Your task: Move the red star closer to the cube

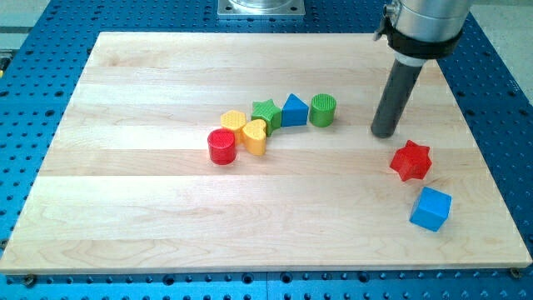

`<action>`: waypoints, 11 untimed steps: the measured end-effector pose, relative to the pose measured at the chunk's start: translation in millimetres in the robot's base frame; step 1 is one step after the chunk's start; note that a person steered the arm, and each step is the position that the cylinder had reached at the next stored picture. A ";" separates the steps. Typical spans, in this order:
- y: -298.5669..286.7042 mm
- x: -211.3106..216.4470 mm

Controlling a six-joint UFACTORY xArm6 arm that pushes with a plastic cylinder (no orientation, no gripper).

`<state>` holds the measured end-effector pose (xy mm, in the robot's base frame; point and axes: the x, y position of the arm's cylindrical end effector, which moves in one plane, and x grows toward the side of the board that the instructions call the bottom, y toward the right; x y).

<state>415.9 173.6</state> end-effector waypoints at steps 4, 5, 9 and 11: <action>31.9 19.6; 7.7 21.5; 24.9 55.4; -53.0 31.0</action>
